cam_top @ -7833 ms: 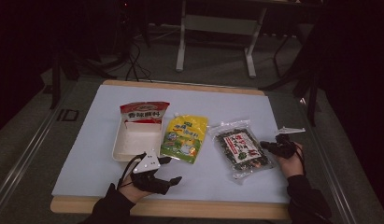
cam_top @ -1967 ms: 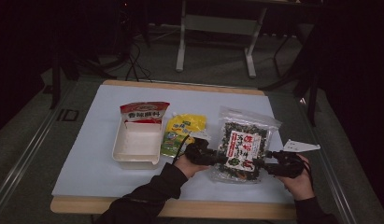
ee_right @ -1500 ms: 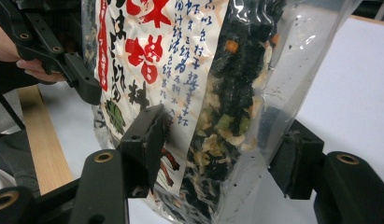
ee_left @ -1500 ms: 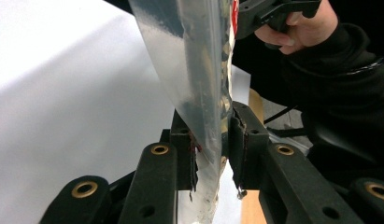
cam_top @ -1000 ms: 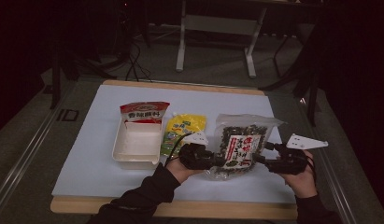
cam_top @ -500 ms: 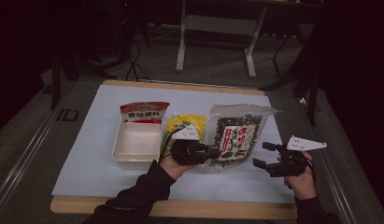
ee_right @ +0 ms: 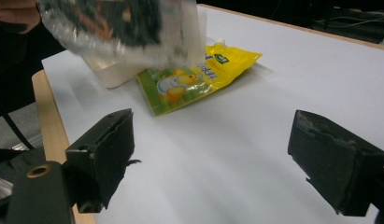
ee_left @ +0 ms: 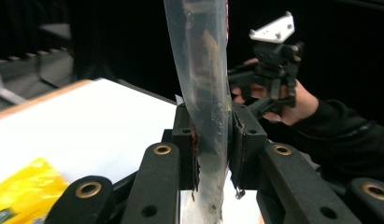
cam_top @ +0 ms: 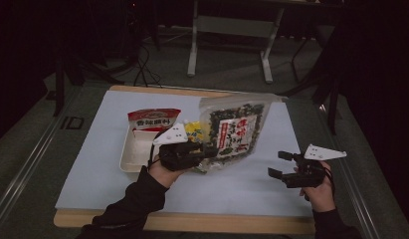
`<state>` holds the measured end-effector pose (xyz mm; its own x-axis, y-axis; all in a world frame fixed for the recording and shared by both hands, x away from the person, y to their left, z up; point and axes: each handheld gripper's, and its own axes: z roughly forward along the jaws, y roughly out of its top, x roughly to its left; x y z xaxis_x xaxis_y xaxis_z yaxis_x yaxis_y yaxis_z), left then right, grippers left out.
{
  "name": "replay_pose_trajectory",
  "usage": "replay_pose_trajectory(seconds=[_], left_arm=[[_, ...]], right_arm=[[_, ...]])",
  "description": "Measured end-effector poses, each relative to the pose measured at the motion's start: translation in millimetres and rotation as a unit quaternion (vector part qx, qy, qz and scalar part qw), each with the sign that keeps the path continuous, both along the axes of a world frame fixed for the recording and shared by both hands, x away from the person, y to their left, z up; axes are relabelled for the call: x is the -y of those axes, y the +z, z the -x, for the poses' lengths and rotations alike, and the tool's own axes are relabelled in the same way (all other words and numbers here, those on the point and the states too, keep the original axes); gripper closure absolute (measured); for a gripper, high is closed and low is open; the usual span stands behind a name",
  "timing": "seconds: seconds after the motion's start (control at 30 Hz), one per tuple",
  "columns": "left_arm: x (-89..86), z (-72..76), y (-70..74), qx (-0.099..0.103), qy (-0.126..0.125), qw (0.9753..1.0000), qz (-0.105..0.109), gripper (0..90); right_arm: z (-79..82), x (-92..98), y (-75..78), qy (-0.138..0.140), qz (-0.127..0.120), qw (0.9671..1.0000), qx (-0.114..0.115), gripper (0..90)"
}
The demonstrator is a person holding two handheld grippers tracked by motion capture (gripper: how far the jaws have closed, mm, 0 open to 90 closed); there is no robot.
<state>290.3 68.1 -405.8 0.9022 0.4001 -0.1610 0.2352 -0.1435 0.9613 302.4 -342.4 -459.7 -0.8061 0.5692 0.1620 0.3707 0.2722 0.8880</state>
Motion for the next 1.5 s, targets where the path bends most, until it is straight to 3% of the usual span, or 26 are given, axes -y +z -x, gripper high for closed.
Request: replay_pose_trajectory(seconds=[0.07,0.27,0.53,0.87,1.03,1.33,1.37,1.4,1.5], left_arm=[[-8.4,2.4,3.0,0.010,0.017,0.9998,0.000,77.4],[-36.9,3.9,8.0,0.012,0.045,0.9989,0.006,77.4],[-77.0,8.0,8.4,0.021,0.087,0.9959,0.010,77.4],[-127.6,16.6,0.9,0.022,0.142,0.9896,0.011,77.3],[-145.7,17.3,-8.0,0.012,0.159,0.9871,0.003,77.3],[-168.7,14.0,-28.9,-0.005,0.199,0.9793,-0.035,77.2],[-170.5,13.4,-30.9,-0.007,0.199,0.9793,-0.037,77.3],[-171.5,13.2,-33.0,-0.004,0.204,0.9776,-0.049,77.3],[-173.6,10.8,-37.7,-0.009,0.209,0.9759,-0.063,77.2]], right_arm=[[-0.4,-0.7,0.9,0.000,-0.003,1.0000,-0.002,14.6],[-1.9,-3.1,2.0,0.001,-0.006,1.0000,0.004,14.6],[-4.1,-5.5,-1.5,0.000,-0.009,1.0000,-0.002,14.6],[-7.3,-9.0,-6.6,0.001,-0.008,0.9999,-0.008,14.6],[-8.0,-10.7,-7.4,0.003,-0.009,0.9999,-0.011,14.6],[-9.2,-11.9,-9.8,0.002,-0.007,0.9999,-0.014,14.6],[-9.4,-11.8,-10.0,0.003,-0.008,0.9999,-0.014,14.6],[-9.5,-11.7,-10.1,0.004,-0.010,0.9998,-0.016,14.6],[-9.9,-11.5,-10.0,0.003,-0.010,0.9998,-0.016,14.6]])
